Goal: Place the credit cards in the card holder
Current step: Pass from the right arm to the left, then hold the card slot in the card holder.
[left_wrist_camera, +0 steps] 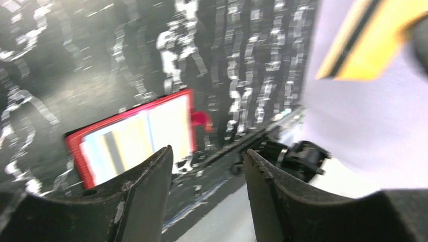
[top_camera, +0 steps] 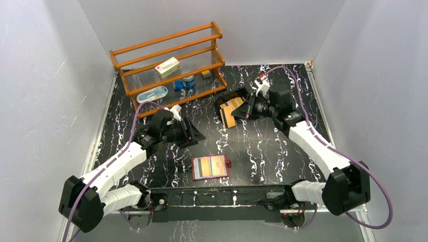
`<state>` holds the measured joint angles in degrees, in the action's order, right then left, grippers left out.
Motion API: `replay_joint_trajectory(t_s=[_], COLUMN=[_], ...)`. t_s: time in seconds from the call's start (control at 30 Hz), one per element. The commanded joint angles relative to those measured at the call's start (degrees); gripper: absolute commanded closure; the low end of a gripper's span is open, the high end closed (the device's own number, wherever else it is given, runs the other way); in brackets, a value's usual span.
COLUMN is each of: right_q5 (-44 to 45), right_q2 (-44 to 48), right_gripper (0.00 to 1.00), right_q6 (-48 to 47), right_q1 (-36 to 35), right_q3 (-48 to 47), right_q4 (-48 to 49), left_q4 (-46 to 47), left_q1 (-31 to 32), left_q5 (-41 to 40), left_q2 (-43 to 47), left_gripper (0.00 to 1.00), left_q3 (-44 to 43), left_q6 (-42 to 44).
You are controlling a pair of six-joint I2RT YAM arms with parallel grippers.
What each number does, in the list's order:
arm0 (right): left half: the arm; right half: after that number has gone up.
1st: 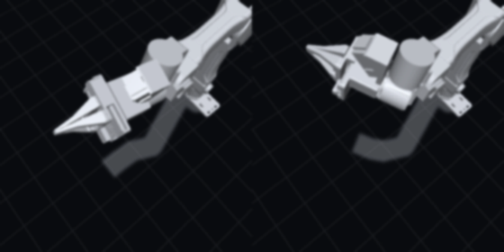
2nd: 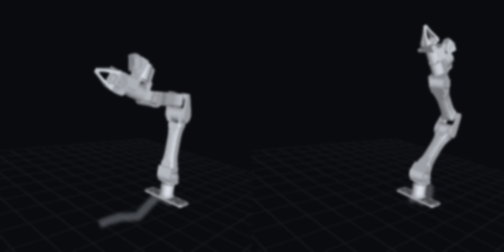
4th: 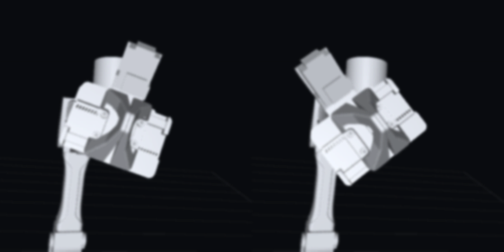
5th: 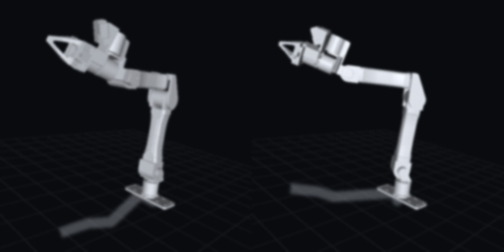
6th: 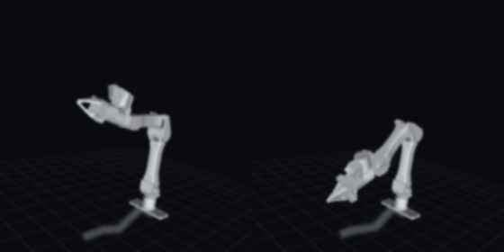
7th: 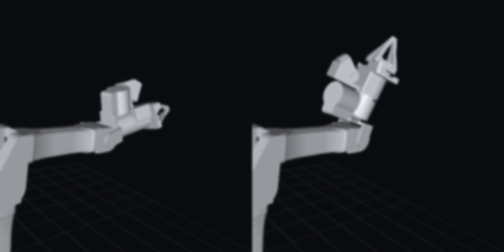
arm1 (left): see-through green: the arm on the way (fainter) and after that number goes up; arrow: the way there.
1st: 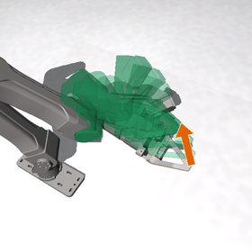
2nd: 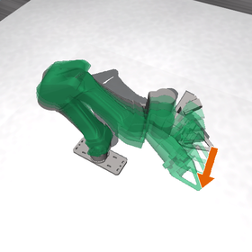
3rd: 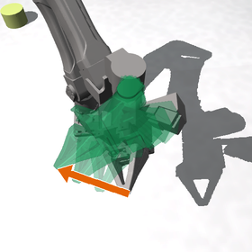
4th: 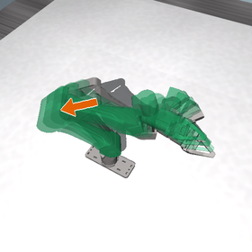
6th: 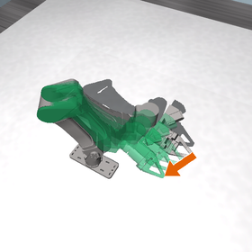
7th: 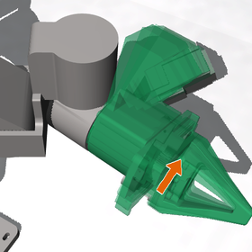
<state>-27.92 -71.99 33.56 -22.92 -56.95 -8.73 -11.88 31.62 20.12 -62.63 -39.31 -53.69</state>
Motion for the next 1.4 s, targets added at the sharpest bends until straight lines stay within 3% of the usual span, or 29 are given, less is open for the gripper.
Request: replay_joint_trajectory(t_s=[0.0, 0.13, 0.3, 0.4, 0.57, 0.6, 0.63, 0.87, 0.93, 1.17, 1.37], right_q5=[-8.38, -10.45, -9.70, -8.91, -8.57, -8.49, -8.09, -1.80, 0.97, 16.92, 23.41], right_q2=[5.34, 7.72, 8.87, 9.54, 9.60, 9.64, 9.78, 12.54, 12.39, 9.20, 2.43], right_gripper=[1.00, 1.00, 1.00, 1.00, 1.00, 1.00, 0.98, 0.58, 0.52, 0.47, 0.46], right_q6=[14.16, 23.07, 26.34, 26.73, 27.00, 26.89, 26.51, 18.95, 16.29, 11.02, 10.57], right_q1=[-2.90, -5.50, -8.44, -9.28, -9.98, -10.00, -10.01, -10.28, -11.09, -18.49, -23.89], right_q3=[5.86, 11.40, 13.77, 14.60, 15.62, 15.82, 15.97, 16.68, 17.17, 18.43, 19.37], right_q4=[20.53, 31.59, 35.57, 36.12, 36.03, 35.82, 34.92, 18.57, 12.62, -0.99, -1.92], left_q4=[7.75, 14.93, 20.37, 22.40, 22.38, 22.23, 21.57, 7.17, 1.92, 0.32, 4.97], left_q1=[-0.09, -0.13, -0.10, -0.11, -0.09, -0.13, -0.14, -0.09, -0.11, -0.14, 0.52], left_q5=[6.11, 8.36, 10.01, 10.32, 10.56, 10.66, 10.60, 6.02, 4.48, 3.69, 4.66], left_q2=[2.84, 1.75, 0.81, 1.37, 1.81, 1.80, 1.77, 2.77, 2.31, 2.06, -0.63], left_gripper=[0.45, 0.41, 0.41, 0.58, 0.97, 1.00, 1.00, 1.00, 1.00, 1.00, 1.00], left_q3=[-4.49, -6.79, -7.97, -7.51, -7.49, -7.46, -7.58, -6.21, -5.30, 4.43, 9.53], left_q6=[-5.71, -7.85, -8.69, -9.67, -10.03, -9.94, -9.64, -4.18, -2.58, -3.62, -4.07])
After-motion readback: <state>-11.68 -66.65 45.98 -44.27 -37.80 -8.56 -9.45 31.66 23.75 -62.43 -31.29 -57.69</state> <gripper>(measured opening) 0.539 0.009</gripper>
